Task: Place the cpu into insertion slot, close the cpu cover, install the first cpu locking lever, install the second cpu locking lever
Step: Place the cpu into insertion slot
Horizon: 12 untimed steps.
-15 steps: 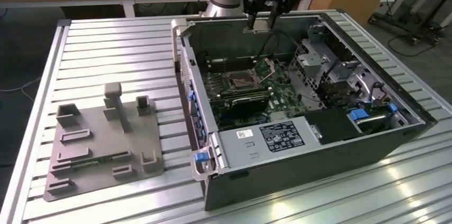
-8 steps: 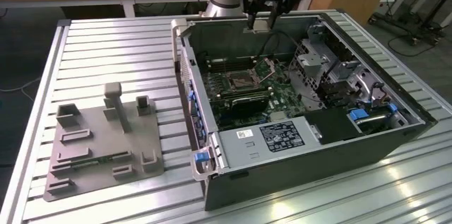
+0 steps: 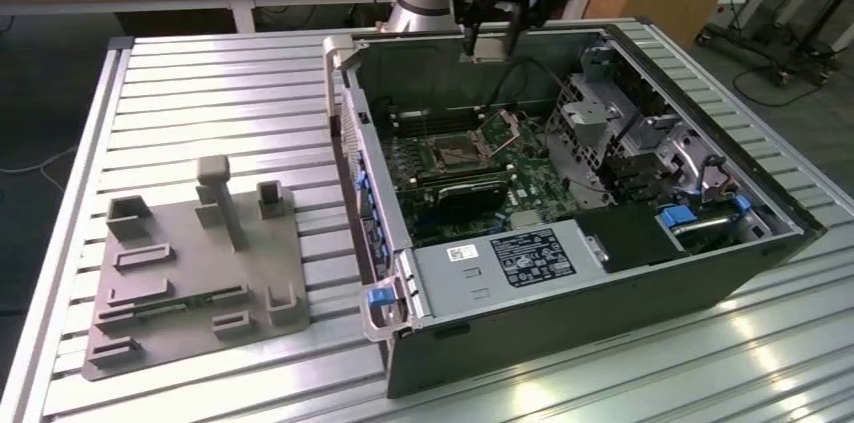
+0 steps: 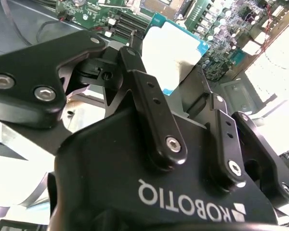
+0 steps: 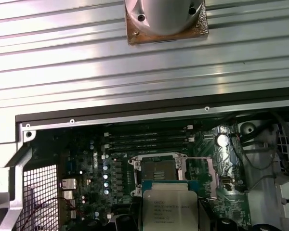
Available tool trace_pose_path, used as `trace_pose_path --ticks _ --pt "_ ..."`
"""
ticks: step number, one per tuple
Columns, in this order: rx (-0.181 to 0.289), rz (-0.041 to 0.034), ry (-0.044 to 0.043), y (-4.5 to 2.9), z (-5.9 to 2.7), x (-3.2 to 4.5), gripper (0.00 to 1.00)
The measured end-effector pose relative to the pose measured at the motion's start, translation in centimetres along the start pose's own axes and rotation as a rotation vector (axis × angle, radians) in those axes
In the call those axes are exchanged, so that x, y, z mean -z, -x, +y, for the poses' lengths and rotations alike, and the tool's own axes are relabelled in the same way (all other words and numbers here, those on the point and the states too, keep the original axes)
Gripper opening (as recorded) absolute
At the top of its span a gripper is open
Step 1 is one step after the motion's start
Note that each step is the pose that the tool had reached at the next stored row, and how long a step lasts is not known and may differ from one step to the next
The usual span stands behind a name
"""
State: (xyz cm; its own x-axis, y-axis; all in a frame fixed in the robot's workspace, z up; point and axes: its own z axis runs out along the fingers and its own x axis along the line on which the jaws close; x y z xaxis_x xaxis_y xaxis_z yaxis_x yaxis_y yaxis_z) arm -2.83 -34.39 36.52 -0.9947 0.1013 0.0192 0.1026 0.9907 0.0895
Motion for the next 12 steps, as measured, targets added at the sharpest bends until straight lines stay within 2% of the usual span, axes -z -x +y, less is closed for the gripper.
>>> trace_pose_path --ticks 3,8,12 --pt "-0.011 -0.0008 0.0000 -0.04 -0.03 0.00 0.54" --pt "-0.072 -0.0063 0.0011 -0.04 -0.03 -0.03 0.54" --pt "-0.103 -0.0091 0.0017 -0.04 -0.06 -0.05 0.54"
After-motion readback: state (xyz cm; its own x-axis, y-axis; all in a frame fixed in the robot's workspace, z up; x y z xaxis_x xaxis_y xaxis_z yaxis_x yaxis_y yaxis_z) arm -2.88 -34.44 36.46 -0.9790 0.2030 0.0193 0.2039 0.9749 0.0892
